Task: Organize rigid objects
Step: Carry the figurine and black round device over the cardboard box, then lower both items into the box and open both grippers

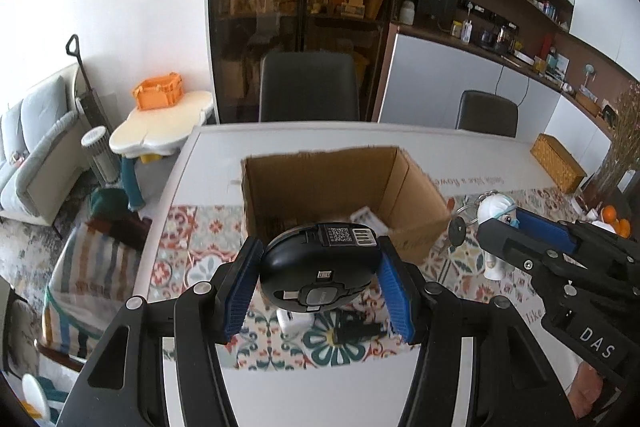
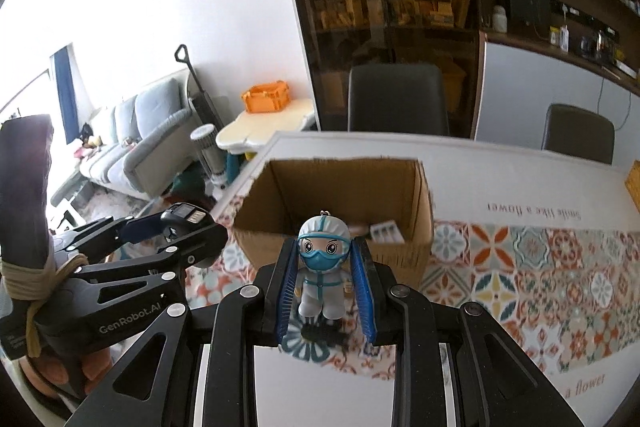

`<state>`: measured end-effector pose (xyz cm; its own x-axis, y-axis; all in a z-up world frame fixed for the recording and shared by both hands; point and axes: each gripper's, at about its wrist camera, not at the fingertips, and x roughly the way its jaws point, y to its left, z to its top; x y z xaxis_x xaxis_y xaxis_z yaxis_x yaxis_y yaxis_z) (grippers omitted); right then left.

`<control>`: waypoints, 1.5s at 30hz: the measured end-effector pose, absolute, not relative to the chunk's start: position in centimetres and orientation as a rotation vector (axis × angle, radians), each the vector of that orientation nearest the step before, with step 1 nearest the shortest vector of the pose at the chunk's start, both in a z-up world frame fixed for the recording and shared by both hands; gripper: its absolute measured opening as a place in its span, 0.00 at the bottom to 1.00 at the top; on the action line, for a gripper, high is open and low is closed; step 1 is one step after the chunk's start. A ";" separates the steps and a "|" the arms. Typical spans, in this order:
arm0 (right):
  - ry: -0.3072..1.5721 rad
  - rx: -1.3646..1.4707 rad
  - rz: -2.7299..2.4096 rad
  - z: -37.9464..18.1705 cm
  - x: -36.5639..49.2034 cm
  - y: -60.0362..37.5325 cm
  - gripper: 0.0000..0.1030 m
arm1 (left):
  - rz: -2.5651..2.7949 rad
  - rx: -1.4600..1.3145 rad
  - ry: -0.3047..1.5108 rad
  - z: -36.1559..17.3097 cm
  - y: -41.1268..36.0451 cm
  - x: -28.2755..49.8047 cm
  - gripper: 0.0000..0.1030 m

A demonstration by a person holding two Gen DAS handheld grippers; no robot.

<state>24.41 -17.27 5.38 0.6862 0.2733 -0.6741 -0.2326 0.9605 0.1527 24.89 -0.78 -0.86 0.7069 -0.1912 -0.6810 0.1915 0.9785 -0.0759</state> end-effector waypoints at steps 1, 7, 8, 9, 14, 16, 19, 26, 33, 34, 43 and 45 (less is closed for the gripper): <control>0.757 0.055 0.285 5.6 24.6 -17.2 0.27 | -0.212 0.005 0.750 -0.6 -0.9 25.1 0.55; 0.734 0.047 0.289 6.4 26.6 -17.1 0.27 | -0.210 0.034 0.729 0.6 -1.5 27.0 0.55; 0.736 0.047 0.288 6.4 27.2 -17.1 0.27 | -0.211 0.031 0.732 0.7 -1.5 27.5 0.55; 0.737 0.049 0.289 6.5 27.5 -17.1 0.27 | -0.211 0.027 0.735 0.8 -1.5 27.7 0.55; 0.768 0.079 0.295 6.0 30.0 -17.6 0.27 | -0.211 0.003 0.762 1.1 -1.5 29.8 0.55; 0.781 0.082 0.295 5.8 30.9 -17.6 0.27 | -0.208 0.002 0.775 1.0 -1.7 30.8 0.55; 0.811 0.080 0.283 5.3 32.6 -17.7 0.27 | -0.201 0.013 0.791 0.7 -2.0 32.2 0.55; 0.881 0.084 0.250 4.0 35.7 -17.8 0.27 | -0.190 0.035 0.853 -0.6 -2.6 35.2 0.55; 0.948 0.101 0.229 2.4 37.9 -18.0 0.27 | -0.184 0.027 0.925 -2.1 -2.9 37.7 0.55; 0.954 0.100 0.226 2.2 38.1 -18.0 0.27 | -0.181 0.035 0.933 -2.3 -3.0 37.8 0.55; 0.990 0.092 0.205 1.2 38.8 -17.7 0.27 | -0.144 0.059 0.954 -3.4 -3.0 38.1 0.56; 0.989 0.089 0.208 1.2 38.8 -17.6 0.27 | -0.119 0.063 0.949 -3.2 -2.8 37.9 0.58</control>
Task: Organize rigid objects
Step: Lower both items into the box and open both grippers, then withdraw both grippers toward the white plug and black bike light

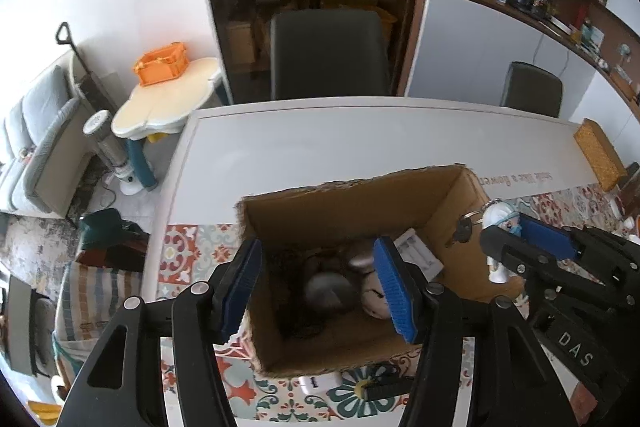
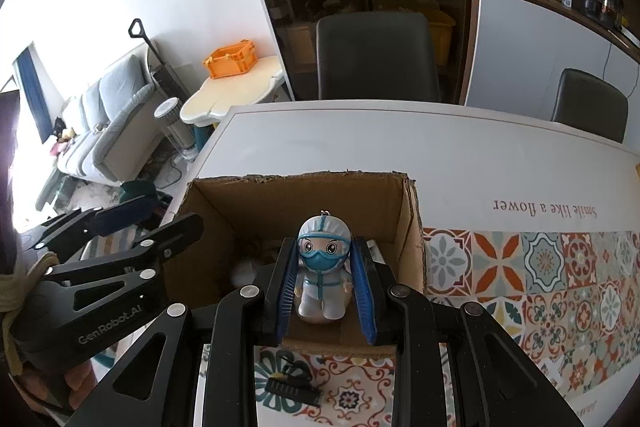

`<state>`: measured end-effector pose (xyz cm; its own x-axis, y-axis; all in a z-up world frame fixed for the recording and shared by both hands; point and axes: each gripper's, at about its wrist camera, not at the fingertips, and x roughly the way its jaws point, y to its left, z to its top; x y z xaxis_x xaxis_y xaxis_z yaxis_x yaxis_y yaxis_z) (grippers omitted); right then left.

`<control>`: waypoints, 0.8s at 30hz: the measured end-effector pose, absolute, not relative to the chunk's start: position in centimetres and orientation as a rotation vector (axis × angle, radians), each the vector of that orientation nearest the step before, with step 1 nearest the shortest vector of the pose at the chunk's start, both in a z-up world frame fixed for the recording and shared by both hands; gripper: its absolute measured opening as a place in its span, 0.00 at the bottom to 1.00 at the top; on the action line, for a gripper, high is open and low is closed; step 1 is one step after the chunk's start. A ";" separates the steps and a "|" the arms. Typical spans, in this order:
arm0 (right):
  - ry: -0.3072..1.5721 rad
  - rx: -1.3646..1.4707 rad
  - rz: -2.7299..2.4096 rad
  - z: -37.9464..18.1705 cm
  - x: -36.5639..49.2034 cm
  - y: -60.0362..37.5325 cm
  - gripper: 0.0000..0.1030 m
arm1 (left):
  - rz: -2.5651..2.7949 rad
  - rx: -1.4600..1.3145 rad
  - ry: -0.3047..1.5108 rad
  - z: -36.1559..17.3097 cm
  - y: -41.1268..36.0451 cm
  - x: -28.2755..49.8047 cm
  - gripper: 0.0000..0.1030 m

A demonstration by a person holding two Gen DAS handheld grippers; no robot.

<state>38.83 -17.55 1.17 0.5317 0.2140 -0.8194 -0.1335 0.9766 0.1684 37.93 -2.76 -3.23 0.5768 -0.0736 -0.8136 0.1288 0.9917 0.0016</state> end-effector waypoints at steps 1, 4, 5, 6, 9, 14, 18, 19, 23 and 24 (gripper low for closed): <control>0.988 0.086 0.207 1.2 38.8 -17.5 0.27 | -0.105 0.062 0.945 -3.1 -2.5 37.7 0.60; 0.985 0.091 0.202 1.3 38.9 -17.3 0.37 | -0.078 0.054 0.919 -2.6 -1.7 37.1 0.70; 0.980 0.092 0.193 1.4 38.9 -17.3 0.43 | -0.063 0.056 0.911 -2.5 -1.4 36.9 0.73; 0.975 0.089 0.179 1.6 38.8 -17.2 0.53 | -0.046 0.059 0.899 -2.3 -1.1 36.7 0.73; 0.955 0.075 0.167 2.0 38.0 -16.9 0.53 | -0.009 0.070 0.865 -1.8 -0.4 35.7 0.81; 0.938 0.063 0.169 2.5 36.3 -16.1 0.53 | 0.011 0.092 0.829 -1.3 0.3 34.0 0.90; 0.921 0.057 0.174 2.7 34.3 -15.4 0.56 | 0.017 0.082 0.817 -1.5 1.0 32.4 0.95; 0.919 0.060 0.174 2.6 33.8 -15.2 0.57 | 0.017 0.077 0.817 -1.6 1.3 32.0 0.95; 0.919 0.070 0.175 2.2 32.2 -14.8 0.59 | 0.029 0.080 0.817 -2.1 1.9 30.7 0.96; 0.921 0.072 0.175 2.1 31.9 -14.7 0.60 | 0.030 0.079 0.819 -2.3 2.1 30.5 0.96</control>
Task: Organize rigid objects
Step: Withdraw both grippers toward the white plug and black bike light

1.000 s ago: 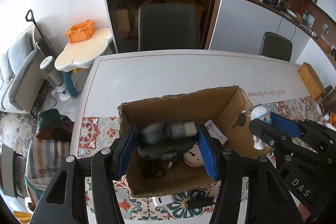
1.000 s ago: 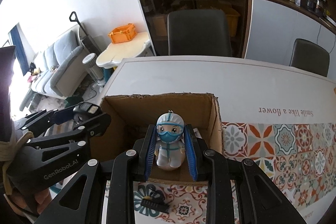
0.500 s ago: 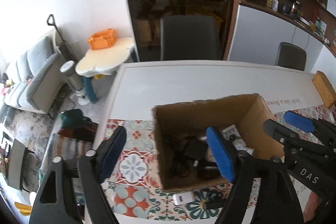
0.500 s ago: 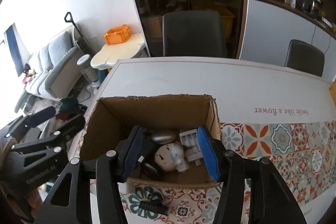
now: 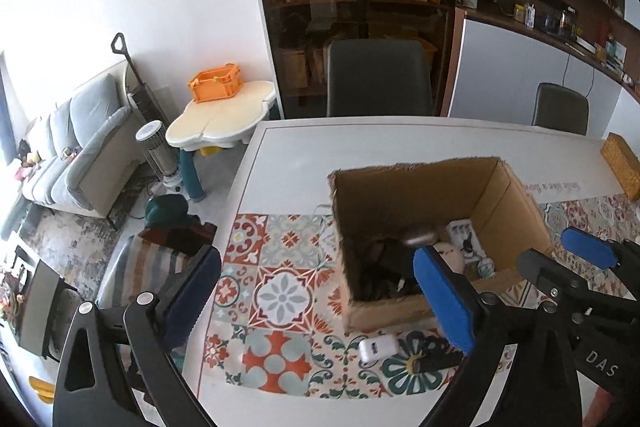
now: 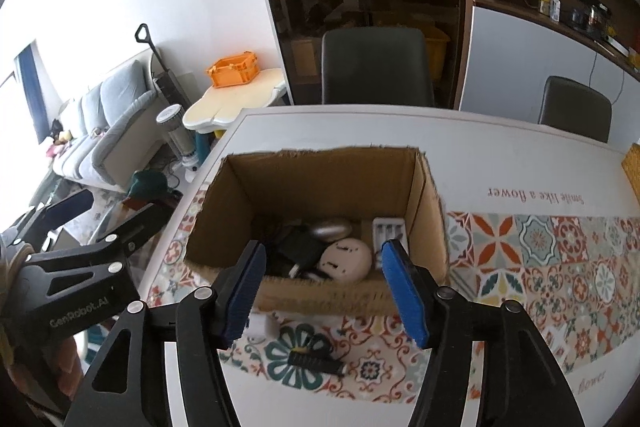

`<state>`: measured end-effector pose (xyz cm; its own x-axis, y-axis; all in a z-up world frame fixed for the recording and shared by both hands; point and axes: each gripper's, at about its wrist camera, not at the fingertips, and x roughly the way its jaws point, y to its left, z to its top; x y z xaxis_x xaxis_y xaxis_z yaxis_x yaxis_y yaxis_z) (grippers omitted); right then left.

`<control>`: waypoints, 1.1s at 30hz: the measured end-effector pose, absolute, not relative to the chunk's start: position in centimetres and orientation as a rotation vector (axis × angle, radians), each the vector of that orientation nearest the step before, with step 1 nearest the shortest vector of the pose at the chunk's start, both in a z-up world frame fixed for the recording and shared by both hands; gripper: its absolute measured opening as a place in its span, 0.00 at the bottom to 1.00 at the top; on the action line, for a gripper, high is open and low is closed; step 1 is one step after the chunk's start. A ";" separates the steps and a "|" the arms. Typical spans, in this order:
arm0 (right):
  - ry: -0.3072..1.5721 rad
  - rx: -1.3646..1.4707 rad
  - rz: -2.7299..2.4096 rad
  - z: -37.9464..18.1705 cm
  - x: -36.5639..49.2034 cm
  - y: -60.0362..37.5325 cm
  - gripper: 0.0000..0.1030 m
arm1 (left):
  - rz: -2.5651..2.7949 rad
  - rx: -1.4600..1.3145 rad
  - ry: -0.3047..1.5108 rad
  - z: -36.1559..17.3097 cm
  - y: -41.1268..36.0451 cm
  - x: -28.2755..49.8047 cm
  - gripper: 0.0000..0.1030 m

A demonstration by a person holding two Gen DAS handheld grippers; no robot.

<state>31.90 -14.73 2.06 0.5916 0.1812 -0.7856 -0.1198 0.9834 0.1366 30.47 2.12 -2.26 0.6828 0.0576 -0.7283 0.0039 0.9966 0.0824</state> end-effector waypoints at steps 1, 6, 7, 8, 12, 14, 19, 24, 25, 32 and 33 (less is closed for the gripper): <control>0.924 0.073 0.176 1.9 31.6 -14.6 0.61 | 0.030 0.078 0.822 -2.5 2.3 30.2 0.96; 0.942 0.067 0.172 1.1 30.3 -13.9 0.68 | 0.019 0.051 0.853 -3.7 3.1 28.8 0.98; 0.945 0.067 0.173 0.9 30.0 -13.7 0.68 | 0.018 0.048 0.858 -4.0 3.2 28.6 0.98; 0.952 0.067 0.175 0.7 29.8 -13.6 0.68 | 0.023 0.046 0.866 -4.3 3.4 28.2 0.98; 0.968 0.072 0.179 -0.4 29.0 -13.1 0.68 | 0.044 0.049 0.885 -5.4 4.1 27.2 0.98; 0.980 0.079 0.184 -1.0 28.7 -12.9 0.68 | 0.049 0.047 0.897 -6.1 4.4 26.8 0.98; 1.020 0.083 0.194 -2.9 27.8 -12.3 0.68 | 0.072 0.057 0.927 -7.6 5.0 25.9 0.98; 1.063 0.077 0.195 -4.8 27.3 -11.8 0.69 | 0.084 0.063 0.964 -9.6 5.2 25.1 0.98; 1.069 0.076 0.194 -5.2 27.1 -11.7 0.69 | 0.084 0.062 0.971 -9.9 5.3 25.0 0.98; 1.119 0.068 0.185 -7.8 26.7 -11.4 0.73 | 0.071 0.050 1.014 -12.3 5.4 24.5 0.98; 1.126 0.068 0.186 -8.1 26.6 -11.3 0.73 | 0.066 0.051 1.022 -12.6 5.3 24.5 0.98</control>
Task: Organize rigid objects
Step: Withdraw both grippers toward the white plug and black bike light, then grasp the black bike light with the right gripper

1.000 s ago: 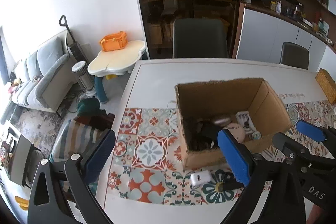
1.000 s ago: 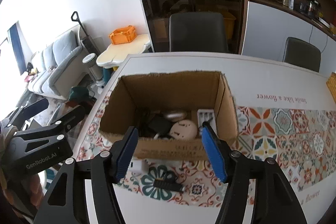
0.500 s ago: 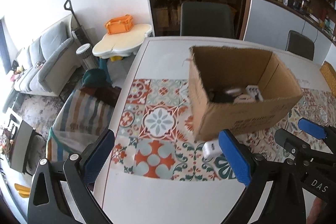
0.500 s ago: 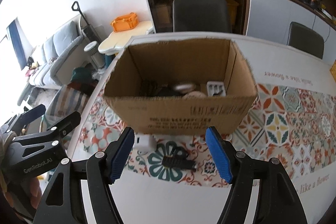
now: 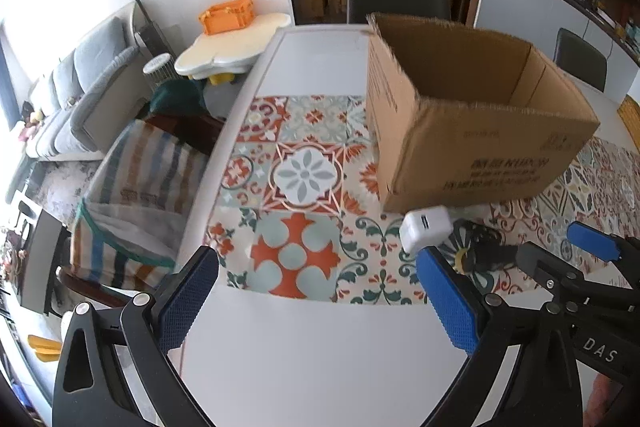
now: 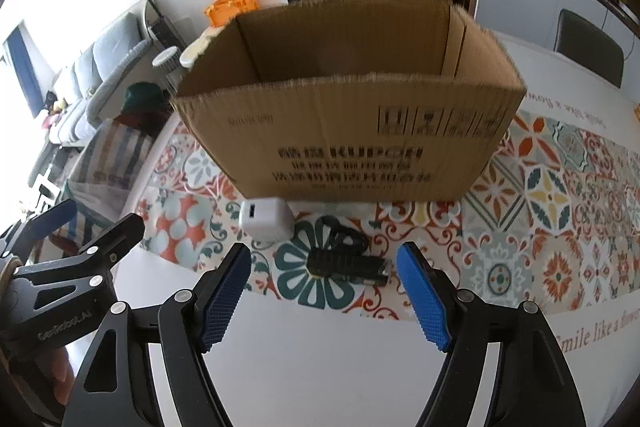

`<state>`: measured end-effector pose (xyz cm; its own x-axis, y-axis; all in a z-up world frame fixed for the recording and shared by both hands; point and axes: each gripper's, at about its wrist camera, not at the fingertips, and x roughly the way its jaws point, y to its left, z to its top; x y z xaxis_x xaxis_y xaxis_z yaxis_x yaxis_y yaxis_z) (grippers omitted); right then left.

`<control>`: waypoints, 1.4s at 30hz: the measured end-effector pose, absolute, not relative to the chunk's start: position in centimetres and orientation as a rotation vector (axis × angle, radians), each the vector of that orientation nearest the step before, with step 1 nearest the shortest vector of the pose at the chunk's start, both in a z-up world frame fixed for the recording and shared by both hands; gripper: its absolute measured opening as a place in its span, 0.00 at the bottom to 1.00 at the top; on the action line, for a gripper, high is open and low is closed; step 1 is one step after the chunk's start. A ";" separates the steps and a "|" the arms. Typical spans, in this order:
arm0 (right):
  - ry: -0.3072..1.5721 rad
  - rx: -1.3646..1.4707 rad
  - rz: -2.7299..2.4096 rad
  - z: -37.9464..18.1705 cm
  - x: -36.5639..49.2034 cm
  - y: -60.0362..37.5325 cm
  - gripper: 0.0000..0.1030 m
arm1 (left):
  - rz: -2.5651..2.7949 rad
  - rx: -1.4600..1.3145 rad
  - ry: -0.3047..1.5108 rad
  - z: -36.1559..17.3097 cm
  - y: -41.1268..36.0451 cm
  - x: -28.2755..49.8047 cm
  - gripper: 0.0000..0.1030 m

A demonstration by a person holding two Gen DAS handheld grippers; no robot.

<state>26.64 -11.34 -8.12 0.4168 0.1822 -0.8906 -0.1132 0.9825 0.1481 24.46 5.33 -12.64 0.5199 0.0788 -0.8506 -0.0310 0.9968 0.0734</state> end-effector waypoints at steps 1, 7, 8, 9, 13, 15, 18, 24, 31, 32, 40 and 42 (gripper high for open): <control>1.131 0.069 0.186 -8.4 26.6 -11.3 0.73 | 0.062 0.053 1.028 -13.0 5.3 24.4 0.98; 1.161 0.075 0.188 -10.2 26.4 -11.3 0.76 | 0.044 0.069 1.056 -14.8 5.0 24.1 0.98; 1.162 0.075 0.187 -10.4 26.4 -11.3 0.76 | 0.043 0.070 1.059 -15.1 4.9 24.1 0.98; 1.166 0.077 0.184 -10.8 26.4 -11.4 0.76 | 0.039 0.071 1.061 -15.4 4.8 24.2 0.98; 1.173 0.094 0.180 -11.7 26.7 -11.7 0.79 | 0.023 0.070 1.072 -16.3 4.5 24.3 0.98; 1.177 0.095 0.174 -12.1 26.9 -11.8 0.79 | 0.020 0.069 1.075 -16.8 4.5 24.5 0.98; 1.190 0.094 0.175 -13.0 27.3 -11.7 0.79 | 0.014 0.069 1.086 -17.5 4.5 24.9 0.98; 1.222 0.087 0.163 -14.7 28.1 -11.2 0.79 | 0.013 0.068 1.118 -18.9 4.6 25.7 0.98; 1.222 0.051 0.132 -16.0 28.9 -10.2 0.79 | 0.005 0.073 1.140 -20.2 4.5 26.1 0.98; 1.227 0.045 0.128 -16.3 29.0 -10.0 0.79 | 0.005 0.071 1.144 -20.3 4.5 26.1 0.98; 1.260 0.036 0.117 -18.2 29.3 -9.5 0.77 | 0.006 0.079 1.163 -21.3 4.3 26.2 0.98; 1.264 0.035 0.112 -18.6 29.6 -9.3 0.71 | 0.006 0.077 1.164 -21.4 4.3 26.2 0.98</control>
<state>29.62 -9.27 -18.61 0.2971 0.1030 -0.9493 -0.0648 0.9940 0.0876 26.16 4.26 -21.41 0.3955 0.0446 -0.9174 0.0357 0.9973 0.0639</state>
